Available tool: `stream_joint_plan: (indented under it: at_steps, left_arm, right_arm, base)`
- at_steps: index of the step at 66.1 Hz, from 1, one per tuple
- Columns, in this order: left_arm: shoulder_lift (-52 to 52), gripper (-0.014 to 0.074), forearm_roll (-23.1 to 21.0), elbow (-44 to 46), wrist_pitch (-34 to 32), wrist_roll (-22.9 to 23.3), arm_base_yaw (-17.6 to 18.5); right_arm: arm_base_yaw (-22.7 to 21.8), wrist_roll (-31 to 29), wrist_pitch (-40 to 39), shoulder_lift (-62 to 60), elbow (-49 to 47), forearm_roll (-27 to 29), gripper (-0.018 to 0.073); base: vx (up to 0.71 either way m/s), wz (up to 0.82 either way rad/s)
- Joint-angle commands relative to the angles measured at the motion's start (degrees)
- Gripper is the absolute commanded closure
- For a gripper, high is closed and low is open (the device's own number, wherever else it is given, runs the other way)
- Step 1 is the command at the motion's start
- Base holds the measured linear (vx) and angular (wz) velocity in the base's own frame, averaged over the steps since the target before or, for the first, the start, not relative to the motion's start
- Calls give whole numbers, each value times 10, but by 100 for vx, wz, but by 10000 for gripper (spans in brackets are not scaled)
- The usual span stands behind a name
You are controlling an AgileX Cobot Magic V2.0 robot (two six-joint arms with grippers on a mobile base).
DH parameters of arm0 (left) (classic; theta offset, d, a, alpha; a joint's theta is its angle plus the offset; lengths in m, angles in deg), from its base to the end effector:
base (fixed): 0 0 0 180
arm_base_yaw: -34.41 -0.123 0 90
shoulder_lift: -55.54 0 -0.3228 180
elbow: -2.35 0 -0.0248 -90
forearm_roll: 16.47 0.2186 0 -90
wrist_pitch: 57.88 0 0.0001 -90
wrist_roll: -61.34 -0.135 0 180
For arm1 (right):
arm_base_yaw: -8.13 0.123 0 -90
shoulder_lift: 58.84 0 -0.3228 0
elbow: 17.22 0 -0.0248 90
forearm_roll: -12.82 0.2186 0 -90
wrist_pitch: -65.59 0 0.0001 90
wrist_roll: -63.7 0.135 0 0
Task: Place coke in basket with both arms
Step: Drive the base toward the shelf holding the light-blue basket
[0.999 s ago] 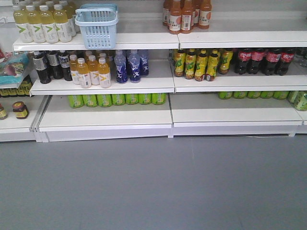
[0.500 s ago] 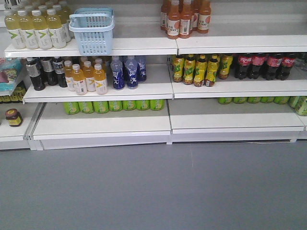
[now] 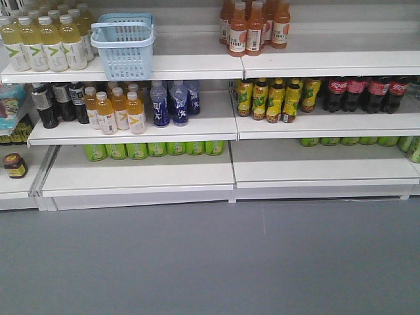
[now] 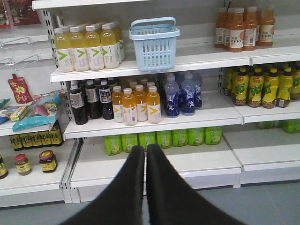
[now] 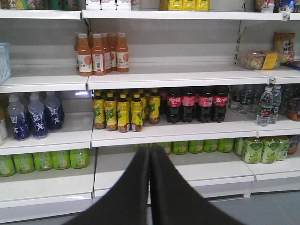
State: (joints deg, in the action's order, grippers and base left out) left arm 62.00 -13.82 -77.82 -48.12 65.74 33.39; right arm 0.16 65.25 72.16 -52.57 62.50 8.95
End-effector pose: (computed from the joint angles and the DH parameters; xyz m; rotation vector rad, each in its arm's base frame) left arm 0.0301 0.0016 0.1818 -0.0471 1.6815 -0.0035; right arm 0.0299 -0.0052 0.1922 0.0860 1.6148 -0.1446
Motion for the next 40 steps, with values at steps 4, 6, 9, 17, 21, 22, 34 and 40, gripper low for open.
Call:
stream_joint_plan:
  at_steps: [4,6,9,17,21,22,34,40]
  left_arm:
    - [-11,603,-4,19,-45,1,2]
    - [-11,603,-4,19,-45,1,2]
    - [-11,603,-4,19,-45,1,2]
    - [-11,603,-4,19,-45,1,2]
    - [-11,603,-4,19,-45,1,2]
    - [-11,603,-4,19,-45,1,2]
    - [-11,603,-4,19,-45,1,2]
    - [-11,603,-4,19,-45,1,2]
  right_arm:
    - [-5,-2,-38,-8,5,-4,569]
    - [-5,-2,-38,-8,5,-4,569]
    - [-5,-2,-38,-8,5,-4,569]
    - [-5,-2,-38,-8,5,-4,569]
    - [-5,-2,-38,-8,5,-4,569]
    - [-5,-2,-38,-8,5,-4,569]
    - [-5,-2,-38,-8,5,-4,569]
    - [-5,-2,-38,-8,5,-4,569]
  base:
    - [6,2]
    - [6,1]
    - [7,1]
    - [8,1]
    - [10,2]
    - [10,4]
    - [12,7]
    - [12,5]
